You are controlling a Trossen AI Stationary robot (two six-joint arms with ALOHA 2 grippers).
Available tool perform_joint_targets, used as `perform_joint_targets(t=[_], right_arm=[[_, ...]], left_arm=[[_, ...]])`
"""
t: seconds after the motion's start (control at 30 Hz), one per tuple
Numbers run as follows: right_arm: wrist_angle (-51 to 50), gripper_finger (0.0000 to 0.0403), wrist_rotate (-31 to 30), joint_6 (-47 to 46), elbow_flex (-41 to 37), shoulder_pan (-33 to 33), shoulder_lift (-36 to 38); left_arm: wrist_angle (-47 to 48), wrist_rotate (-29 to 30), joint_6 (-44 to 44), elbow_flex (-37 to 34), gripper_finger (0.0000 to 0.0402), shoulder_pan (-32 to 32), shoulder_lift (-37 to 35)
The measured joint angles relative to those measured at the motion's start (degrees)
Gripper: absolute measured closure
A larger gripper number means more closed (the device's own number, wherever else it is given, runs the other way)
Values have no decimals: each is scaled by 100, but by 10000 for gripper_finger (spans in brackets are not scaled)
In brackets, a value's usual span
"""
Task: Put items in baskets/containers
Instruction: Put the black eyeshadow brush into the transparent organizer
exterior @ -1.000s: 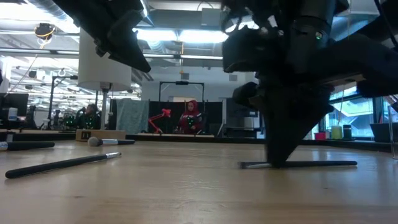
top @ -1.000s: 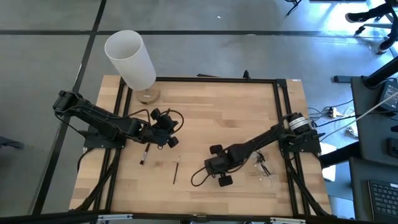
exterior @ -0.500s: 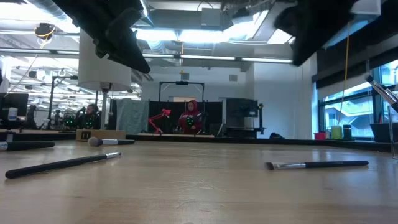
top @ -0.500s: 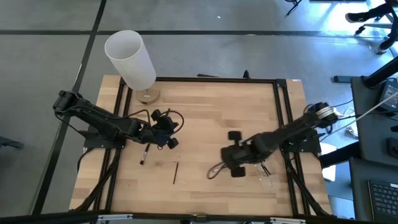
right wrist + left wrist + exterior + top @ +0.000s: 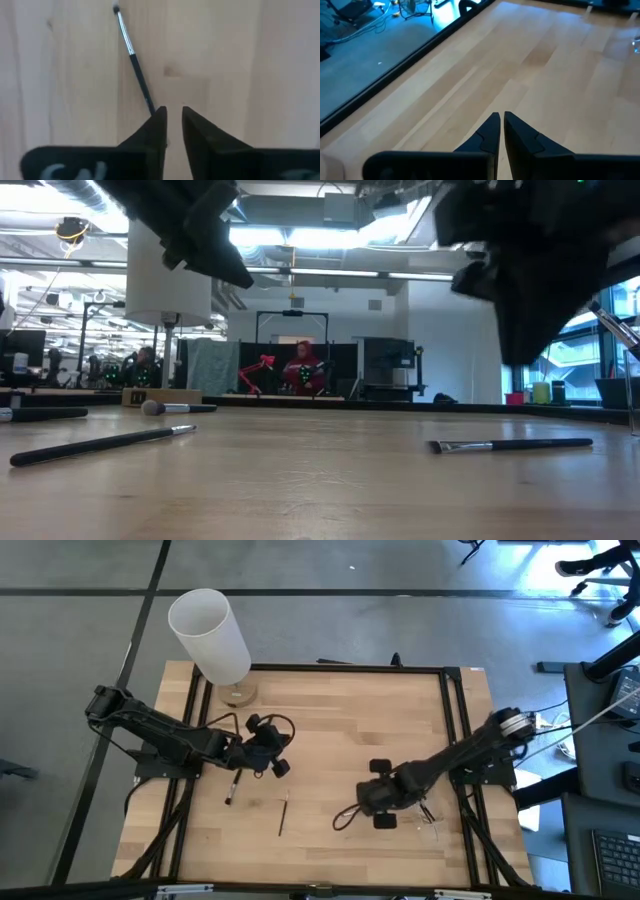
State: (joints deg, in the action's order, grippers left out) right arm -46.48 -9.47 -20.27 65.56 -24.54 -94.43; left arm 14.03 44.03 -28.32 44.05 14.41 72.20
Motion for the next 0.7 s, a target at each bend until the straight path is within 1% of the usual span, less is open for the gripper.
perform_joint_targets(t=[0.17,0.27,0.43,0.57,0.7], right_arm=[[34,313,303,301,409,125,-705],[6,309,513,520,658,204,-1156],[-5,309,790,904,1115,253,-1708],[7,309,969,1122,1391,254,-1968],[35,312,1014,1191,1410,256,-2074]], left_arm=[[-41,-2,142,0,382,0,0],[-32,-2,164,0,382,2,0],[0,-13,165,0,382,7,0],[84,-16,156,0,382,7,0],[144,-23,99,0,382,7,0]])
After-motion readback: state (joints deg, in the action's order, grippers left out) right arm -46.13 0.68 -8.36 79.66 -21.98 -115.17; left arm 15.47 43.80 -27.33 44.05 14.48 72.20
